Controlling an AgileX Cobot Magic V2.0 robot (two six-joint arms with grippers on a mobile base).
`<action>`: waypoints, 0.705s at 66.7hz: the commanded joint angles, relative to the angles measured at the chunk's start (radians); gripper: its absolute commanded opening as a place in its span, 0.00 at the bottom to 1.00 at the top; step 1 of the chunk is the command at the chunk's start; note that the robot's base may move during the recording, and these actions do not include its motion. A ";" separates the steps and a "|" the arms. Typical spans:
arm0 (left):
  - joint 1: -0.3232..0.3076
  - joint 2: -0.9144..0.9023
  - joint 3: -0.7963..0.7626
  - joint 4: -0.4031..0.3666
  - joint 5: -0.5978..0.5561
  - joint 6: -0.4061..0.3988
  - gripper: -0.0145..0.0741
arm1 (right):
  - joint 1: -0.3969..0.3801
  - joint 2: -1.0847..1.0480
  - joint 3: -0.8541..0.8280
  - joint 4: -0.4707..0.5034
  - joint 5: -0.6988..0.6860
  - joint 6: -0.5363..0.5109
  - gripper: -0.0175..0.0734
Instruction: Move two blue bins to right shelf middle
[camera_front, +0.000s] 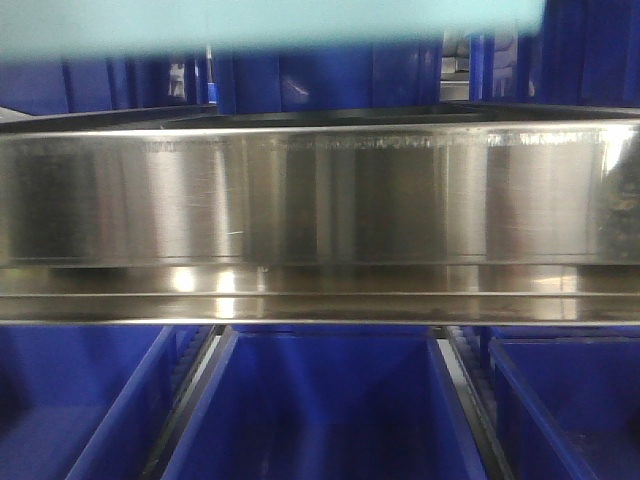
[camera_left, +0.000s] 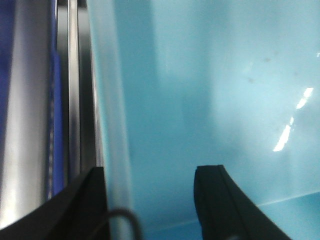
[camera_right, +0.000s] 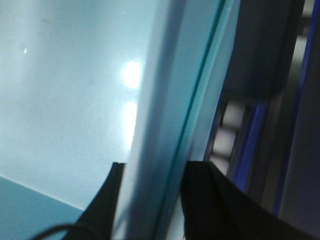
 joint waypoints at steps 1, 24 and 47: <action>-0.002 -0.039 -0.089 -0.064 -0.057 0.046 0.04 | 0.003 -0.030 -0.112 0.041 -0.040 -0.028 0.02; -0.002 -0.050 -0.270 -0.094 -0.076 0.051 0.04 | 0.003 -0.041 -0.268 0.037 -0.032 -0.028 0.02; -0.002 -0.021 -0.266 -0.094 0.014 0.051 0.04 | 0.003 -0.031 -0.268 -0.005 0.054 -0.028 0.02</action>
